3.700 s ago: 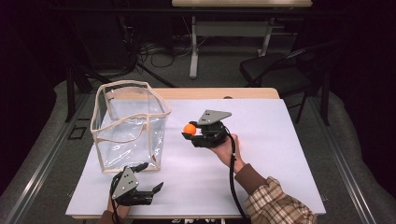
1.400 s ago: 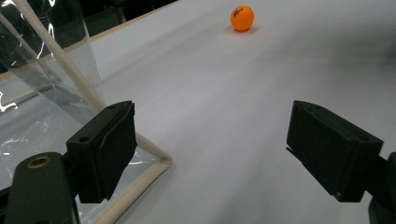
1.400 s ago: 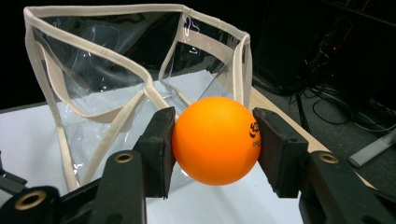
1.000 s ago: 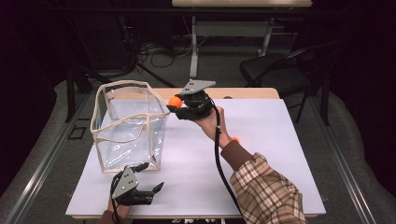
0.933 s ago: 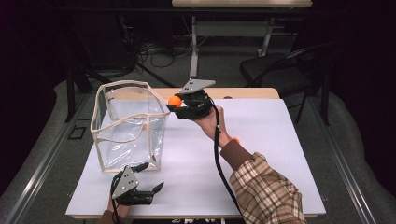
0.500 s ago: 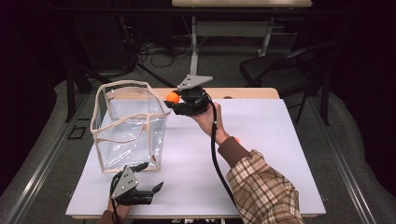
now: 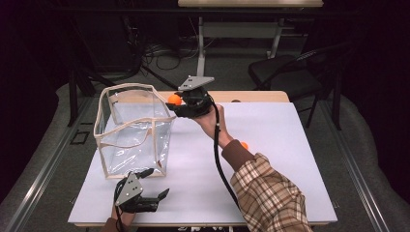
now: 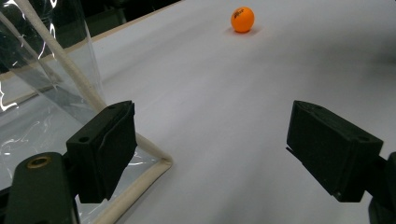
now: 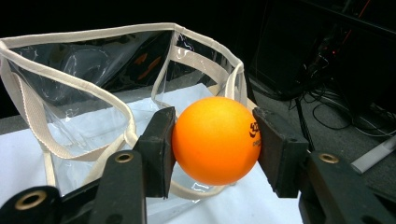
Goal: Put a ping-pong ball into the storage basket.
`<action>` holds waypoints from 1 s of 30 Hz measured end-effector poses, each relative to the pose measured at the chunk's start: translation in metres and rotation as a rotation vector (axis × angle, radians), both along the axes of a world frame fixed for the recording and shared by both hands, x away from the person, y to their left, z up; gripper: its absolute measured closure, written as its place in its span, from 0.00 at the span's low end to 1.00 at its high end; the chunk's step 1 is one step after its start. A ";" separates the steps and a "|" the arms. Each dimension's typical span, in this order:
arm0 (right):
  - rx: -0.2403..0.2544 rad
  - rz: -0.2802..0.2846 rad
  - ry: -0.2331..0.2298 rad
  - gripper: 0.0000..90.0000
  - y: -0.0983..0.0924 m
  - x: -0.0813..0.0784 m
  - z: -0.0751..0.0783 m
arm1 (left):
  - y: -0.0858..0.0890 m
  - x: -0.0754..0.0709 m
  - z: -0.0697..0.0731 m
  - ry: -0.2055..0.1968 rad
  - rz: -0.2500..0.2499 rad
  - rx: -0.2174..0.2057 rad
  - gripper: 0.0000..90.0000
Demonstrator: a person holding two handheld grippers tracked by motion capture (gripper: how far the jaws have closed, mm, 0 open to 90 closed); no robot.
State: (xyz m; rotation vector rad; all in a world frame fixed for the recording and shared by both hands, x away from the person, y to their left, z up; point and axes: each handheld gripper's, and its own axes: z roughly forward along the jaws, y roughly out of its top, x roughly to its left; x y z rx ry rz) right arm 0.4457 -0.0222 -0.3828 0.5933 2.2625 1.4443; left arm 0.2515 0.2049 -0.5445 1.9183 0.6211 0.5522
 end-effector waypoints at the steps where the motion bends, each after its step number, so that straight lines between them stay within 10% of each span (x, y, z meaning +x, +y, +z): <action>1: 0.001 -0.001 -0.001 0.56 0.001 0.000 0.000 | 0.000 0.000 0.000 0.001 0.000 -0.001 0.18; 30: -0.034 0.011 0.001 0.56 0.026 0.009 -0.002 | 0.000 0.000 0.000 0.000 -0.001 0.000 0.18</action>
